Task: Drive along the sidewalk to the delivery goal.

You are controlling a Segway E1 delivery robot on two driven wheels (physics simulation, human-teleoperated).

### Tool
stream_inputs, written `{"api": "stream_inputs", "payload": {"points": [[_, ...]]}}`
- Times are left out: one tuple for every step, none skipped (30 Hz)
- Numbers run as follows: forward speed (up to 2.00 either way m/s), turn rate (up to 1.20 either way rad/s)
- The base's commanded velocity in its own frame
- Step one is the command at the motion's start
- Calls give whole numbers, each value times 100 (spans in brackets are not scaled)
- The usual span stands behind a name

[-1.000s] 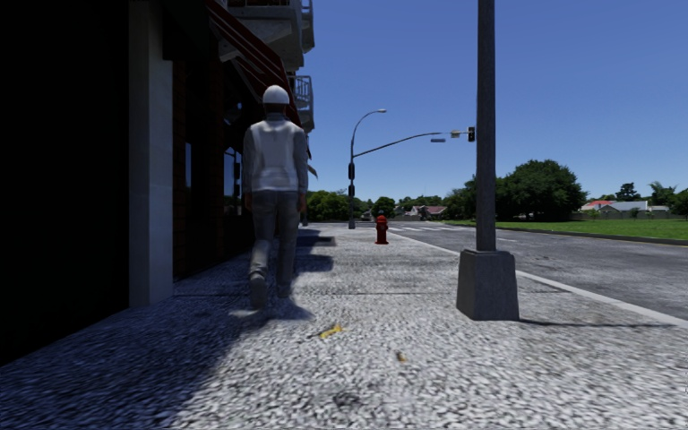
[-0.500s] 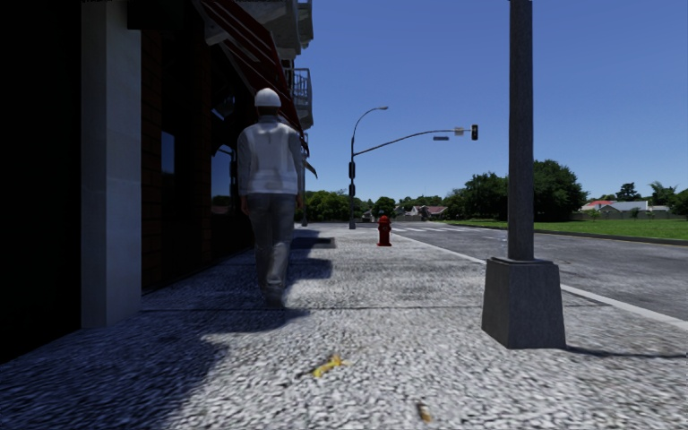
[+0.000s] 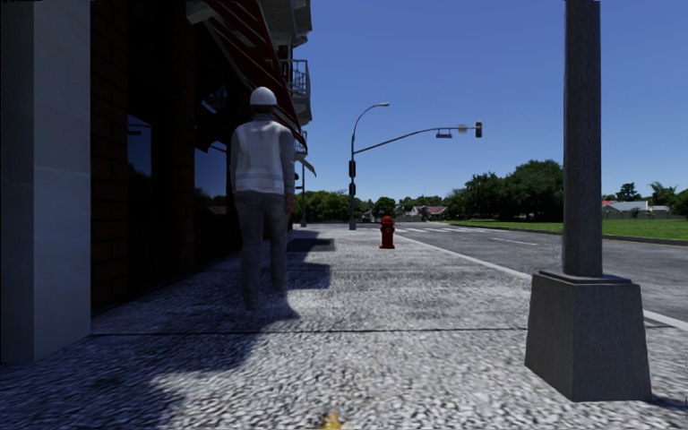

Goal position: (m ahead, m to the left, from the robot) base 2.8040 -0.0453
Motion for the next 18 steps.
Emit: {"api": "stream_inputs", "payload": {"points": [[115, 0], [115, 0], [115, 0], [115, 0], [115, 0], [115, 0], [115, 0], [115, 0], [115, 0], [115, 0], [115, 0], [115, 0], [115, 0], [115, 0], [115, 0], [115, 0], [115, 0], [115, 0]]}}
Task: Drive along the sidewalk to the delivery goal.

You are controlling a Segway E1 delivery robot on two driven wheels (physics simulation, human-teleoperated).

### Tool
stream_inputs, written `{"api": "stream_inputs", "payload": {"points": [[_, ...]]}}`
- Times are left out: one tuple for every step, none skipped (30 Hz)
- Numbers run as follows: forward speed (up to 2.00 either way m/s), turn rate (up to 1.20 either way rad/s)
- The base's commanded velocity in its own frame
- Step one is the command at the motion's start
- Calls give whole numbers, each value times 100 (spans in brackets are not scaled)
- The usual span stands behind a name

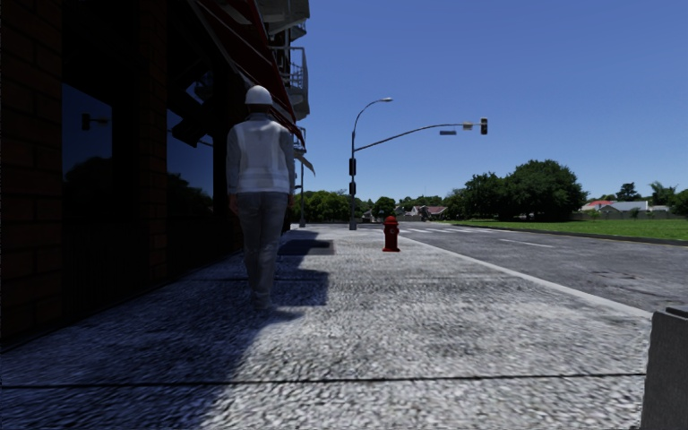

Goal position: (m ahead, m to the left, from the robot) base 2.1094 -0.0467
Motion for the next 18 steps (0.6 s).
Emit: {"api": "stream_inputs", "payload": {"points": [[115, 0], [115, 0], [115, 0], [115, 0], [115, 0], [115, 0], [115, 0], [115, 0], [115, 0], [115, 0], [115, 0], [115, 0], [115, 0], [115, 0], [115, 0], [115, 0], [115, 0], [115, 0]]}}
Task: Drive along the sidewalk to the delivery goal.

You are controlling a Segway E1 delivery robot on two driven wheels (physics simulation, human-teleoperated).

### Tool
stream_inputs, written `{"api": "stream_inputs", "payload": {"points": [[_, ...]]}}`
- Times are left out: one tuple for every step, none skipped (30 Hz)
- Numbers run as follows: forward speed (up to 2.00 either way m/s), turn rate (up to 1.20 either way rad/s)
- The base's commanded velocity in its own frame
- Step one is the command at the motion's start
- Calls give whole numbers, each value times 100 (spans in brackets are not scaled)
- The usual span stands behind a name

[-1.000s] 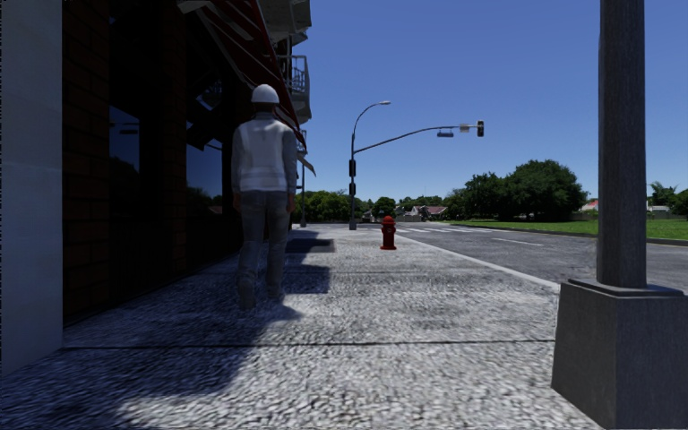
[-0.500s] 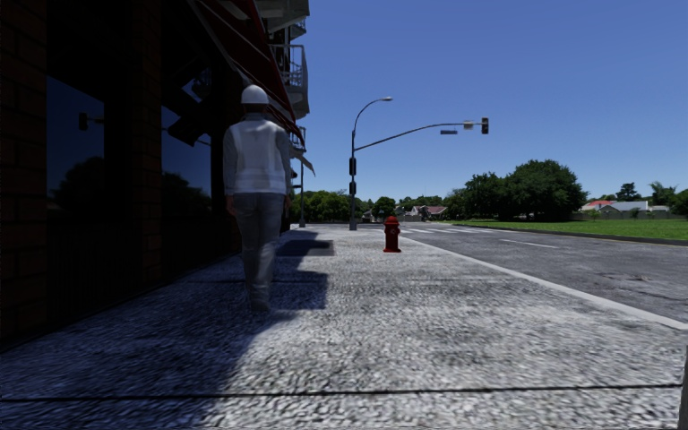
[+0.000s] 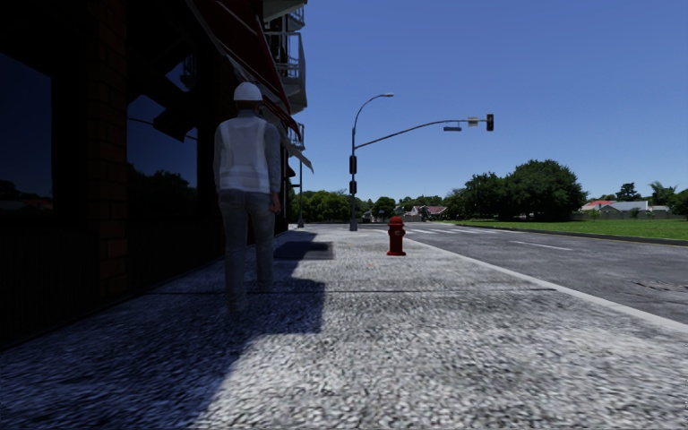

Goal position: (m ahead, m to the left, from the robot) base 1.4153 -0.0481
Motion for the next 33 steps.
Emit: {"api": "stream_inputs", "payload": {"points": [[115, 0], [115, 0], [115, 0], [115, 0], [115, 0], [115, 0], [115, 0], [115, 0], [115, 0], [115, 0], [115, 0], [115, 0], [115, 0], [115, 0], [115, 0], [115, 0], [115, 0], [115, 0], [115, 0], [115, 0], [115, 0], [115, 0], [115, 0], [115, 0], [115, 0], [115, 0], [115, 0], [114, 0], [114, 0], [114, 0], [18, 0], [0, 0], [0, 0]]}}
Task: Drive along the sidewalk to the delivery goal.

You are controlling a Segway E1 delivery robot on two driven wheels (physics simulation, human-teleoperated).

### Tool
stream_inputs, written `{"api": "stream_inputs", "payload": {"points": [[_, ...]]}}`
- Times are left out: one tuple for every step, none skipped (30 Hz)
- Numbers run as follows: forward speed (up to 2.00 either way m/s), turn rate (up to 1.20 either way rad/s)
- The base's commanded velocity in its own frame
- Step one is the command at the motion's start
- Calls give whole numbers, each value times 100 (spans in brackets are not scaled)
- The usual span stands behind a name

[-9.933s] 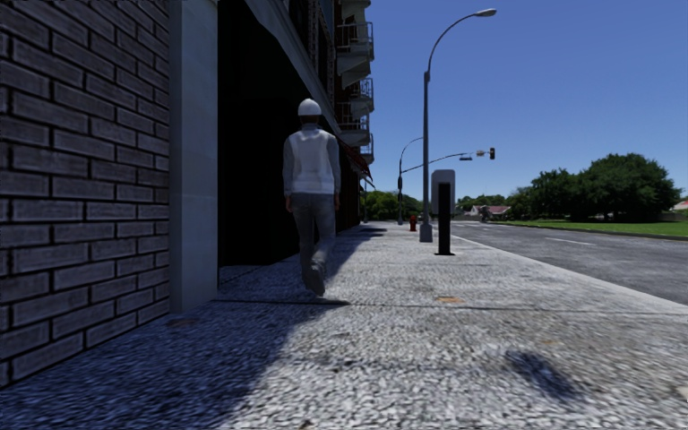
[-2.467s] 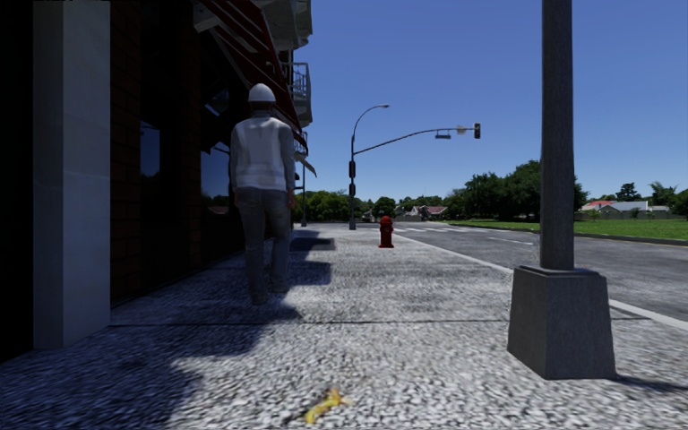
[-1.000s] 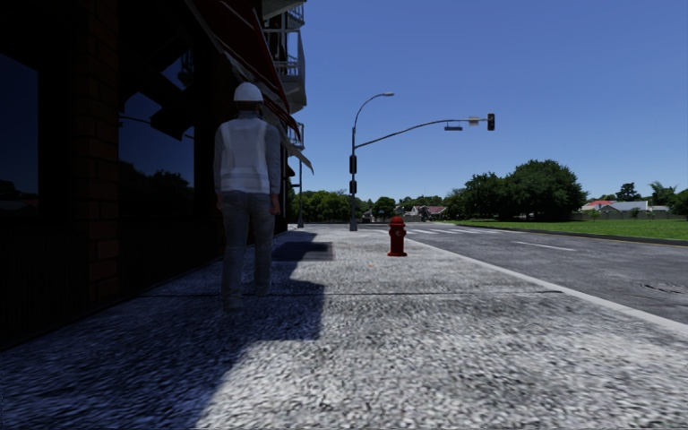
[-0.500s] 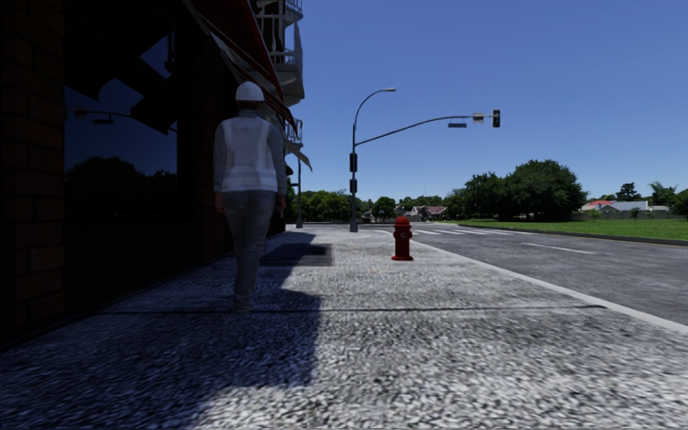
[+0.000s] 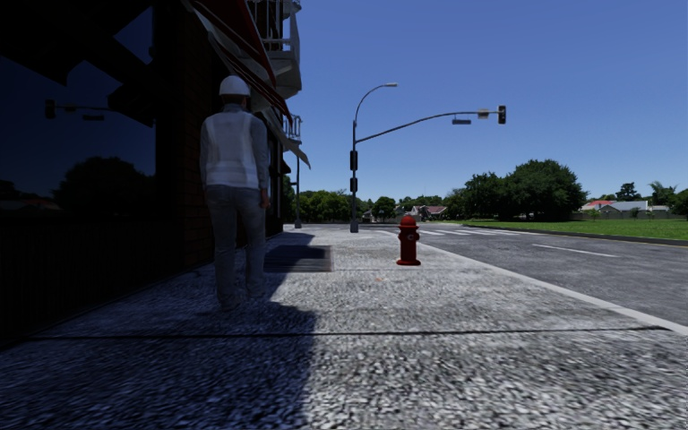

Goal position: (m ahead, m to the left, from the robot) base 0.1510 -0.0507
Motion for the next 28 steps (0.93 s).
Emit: {"api": "stream_inputs", "payload": {"points": [[0, 0], [0, 0], [0, 0], [0, 0], [0, 0], [0, 0], [0, 0], [0, 0], [0, 0], [0, 0], [0, 0], [0, 0], [0, 0], [0, 0], [0, 0], [0, 0], [0, 0], [0, 0], [0, 0], [0, 0], [0, 0], [0, 0], [0, 0], [0, 0], [0, 0], [0, 0], [0, 0], [0, 0]]}}
